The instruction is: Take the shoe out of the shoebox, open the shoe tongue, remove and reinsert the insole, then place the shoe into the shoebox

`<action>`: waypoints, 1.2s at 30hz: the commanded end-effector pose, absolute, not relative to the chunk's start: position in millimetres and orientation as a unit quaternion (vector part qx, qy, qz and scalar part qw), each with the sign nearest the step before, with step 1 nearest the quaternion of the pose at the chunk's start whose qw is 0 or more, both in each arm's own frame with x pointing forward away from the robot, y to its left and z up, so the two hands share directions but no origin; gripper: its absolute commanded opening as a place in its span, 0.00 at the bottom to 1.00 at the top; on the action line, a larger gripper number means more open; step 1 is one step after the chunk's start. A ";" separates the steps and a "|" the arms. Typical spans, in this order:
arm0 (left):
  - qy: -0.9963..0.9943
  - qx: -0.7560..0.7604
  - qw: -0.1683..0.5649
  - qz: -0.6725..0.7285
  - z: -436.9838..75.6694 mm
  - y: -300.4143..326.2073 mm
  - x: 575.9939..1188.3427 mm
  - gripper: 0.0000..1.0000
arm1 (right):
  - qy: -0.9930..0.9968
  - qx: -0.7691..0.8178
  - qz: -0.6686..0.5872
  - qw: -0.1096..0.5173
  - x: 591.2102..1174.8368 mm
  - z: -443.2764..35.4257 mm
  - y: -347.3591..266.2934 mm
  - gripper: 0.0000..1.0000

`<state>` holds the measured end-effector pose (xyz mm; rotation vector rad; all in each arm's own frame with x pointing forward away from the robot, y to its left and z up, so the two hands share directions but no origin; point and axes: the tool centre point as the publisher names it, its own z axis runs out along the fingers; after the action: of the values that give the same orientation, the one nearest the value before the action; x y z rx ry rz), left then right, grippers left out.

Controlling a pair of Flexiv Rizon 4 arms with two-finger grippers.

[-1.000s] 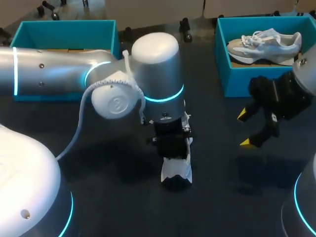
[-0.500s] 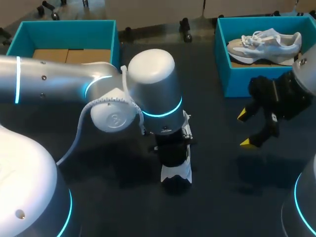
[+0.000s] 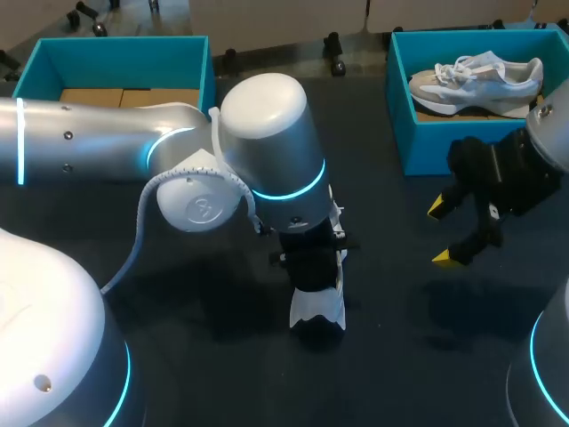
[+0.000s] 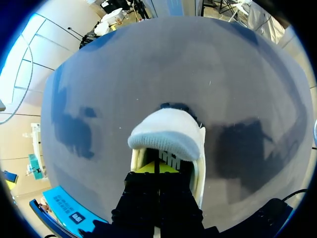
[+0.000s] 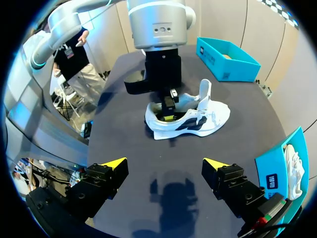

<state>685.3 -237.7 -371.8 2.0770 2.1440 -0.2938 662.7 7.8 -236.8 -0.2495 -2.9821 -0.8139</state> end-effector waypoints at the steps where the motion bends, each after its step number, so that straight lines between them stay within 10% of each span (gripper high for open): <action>1: 0.713 0.691 0.070 -0.095 -374.6 -238.6 681.2 0.00 | -0.961 -0.081 -0.262 0.019 661.6 -237.5 7.6 1.00; 36: 0.723 0.679 0.122 -0.035 -388.2 -235.7 708.3 0.00 | -0.961 -0.081 -0.262 0.019 661.6 -237.5 7.6 1.00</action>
<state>707.7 -232.8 -378.4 1.9885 2.1142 -0.1082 662.6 7.7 -236.7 -0.2497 -2.9821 -0.8136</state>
